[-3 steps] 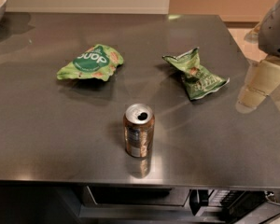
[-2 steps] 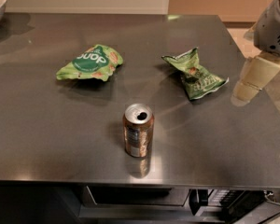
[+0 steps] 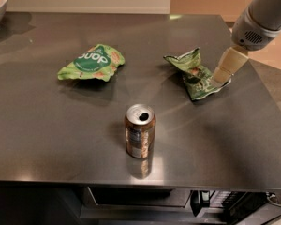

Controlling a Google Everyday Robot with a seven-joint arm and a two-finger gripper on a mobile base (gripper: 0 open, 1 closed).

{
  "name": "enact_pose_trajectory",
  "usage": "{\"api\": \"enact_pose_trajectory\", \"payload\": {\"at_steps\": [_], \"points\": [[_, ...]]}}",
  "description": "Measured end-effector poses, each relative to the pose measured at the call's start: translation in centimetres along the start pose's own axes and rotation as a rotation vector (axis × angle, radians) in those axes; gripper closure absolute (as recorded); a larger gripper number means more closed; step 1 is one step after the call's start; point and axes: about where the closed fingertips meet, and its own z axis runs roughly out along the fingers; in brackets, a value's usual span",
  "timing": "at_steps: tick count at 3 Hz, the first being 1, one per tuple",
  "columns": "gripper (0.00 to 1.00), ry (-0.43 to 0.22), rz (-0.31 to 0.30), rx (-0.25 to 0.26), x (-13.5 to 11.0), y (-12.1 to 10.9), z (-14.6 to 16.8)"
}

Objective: Move green jalapeno chip bag near orange can

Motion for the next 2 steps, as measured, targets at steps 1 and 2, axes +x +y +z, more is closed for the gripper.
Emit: {"api": "enact_pose_trajectory", "payload": {"at_steps": [1, 2], "points": [[0.00, 0.005, 0.054, -0.010, -0.7, -3.3, 3.2], [0.00, 0.013, 0.091, -0.038, -1.1, -4.8, 5.9]]}}
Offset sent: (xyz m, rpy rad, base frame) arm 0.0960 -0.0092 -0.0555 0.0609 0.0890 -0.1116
